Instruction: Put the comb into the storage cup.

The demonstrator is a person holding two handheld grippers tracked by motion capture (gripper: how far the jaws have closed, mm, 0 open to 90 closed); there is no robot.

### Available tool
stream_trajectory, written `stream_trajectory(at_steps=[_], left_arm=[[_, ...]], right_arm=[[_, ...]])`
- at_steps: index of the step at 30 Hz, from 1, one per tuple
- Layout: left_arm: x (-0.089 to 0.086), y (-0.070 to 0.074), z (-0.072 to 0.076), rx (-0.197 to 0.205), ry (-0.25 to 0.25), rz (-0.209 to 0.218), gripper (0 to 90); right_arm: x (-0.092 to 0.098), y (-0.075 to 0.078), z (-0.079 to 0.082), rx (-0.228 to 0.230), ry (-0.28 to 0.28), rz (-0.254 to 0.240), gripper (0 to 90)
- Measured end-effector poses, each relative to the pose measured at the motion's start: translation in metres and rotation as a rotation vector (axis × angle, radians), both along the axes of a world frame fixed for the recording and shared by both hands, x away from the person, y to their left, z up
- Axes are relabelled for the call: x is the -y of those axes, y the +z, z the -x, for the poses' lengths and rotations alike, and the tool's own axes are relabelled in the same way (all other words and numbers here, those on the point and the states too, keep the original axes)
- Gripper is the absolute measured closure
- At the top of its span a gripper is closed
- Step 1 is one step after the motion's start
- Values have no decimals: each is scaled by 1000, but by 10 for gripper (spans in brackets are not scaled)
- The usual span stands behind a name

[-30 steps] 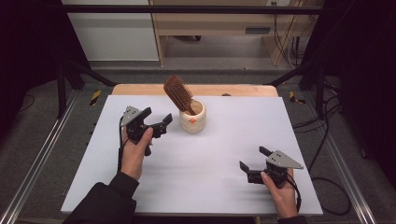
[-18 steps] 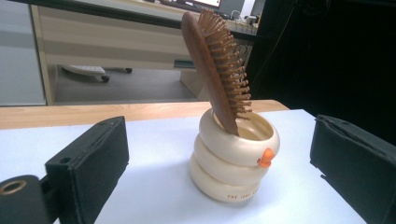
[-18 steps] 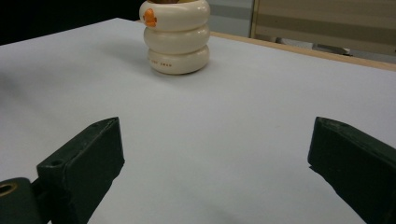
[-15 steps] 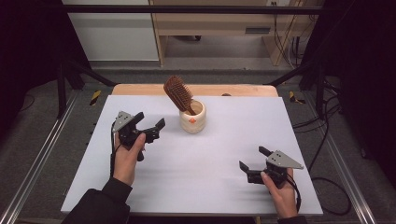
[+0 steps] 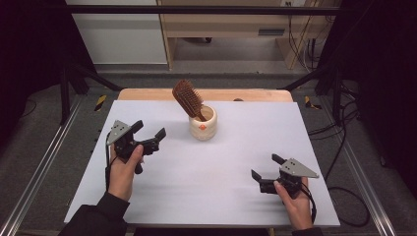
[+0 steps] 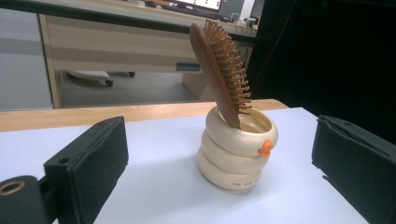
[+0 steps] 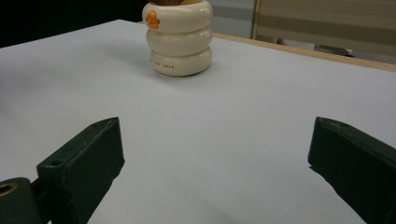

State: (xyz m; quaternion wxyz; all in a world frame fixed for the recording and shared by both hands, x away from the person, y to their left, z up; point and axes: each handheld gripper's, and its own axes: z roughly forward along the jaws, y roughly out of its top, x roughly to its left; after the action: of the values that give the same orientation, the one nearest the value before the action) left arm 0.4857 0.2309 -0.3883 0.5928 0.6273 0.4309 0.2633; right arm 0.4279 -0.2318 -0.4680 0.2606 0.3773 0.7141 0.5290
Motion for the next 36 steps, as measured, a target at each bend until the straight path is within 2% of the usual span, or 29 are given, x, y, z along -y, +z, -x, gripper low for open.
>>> stream_trajectory(at_steps=[7, 12, 20, 28, 33, 36], left_arm=[[-13, 0, 11, 30, 23, -32, 35], [-19, -4, 17, 26, 28, -42, 35], [-33, -9, 27, 26, 39, -34, 35], [-44, -3, 34, 39, 49, -29, 34], [-50, -4, 38, 32, 40, -65, 34], [-52, -4, 40, 34, 41, -61, 33]], right_arm=[[0, 0, 0, -2, 1, -2, 39], [-1, 0, 0, -3, 3, 3, 39], [-2, 0, 0, -2, 2, 6, 40], [-1, 0, 0, -2, 3, 8, 39], [-2, 0, 0, -2, 3, 11, 40], [-2, 0, 0, -1, 2, 9, 40]])
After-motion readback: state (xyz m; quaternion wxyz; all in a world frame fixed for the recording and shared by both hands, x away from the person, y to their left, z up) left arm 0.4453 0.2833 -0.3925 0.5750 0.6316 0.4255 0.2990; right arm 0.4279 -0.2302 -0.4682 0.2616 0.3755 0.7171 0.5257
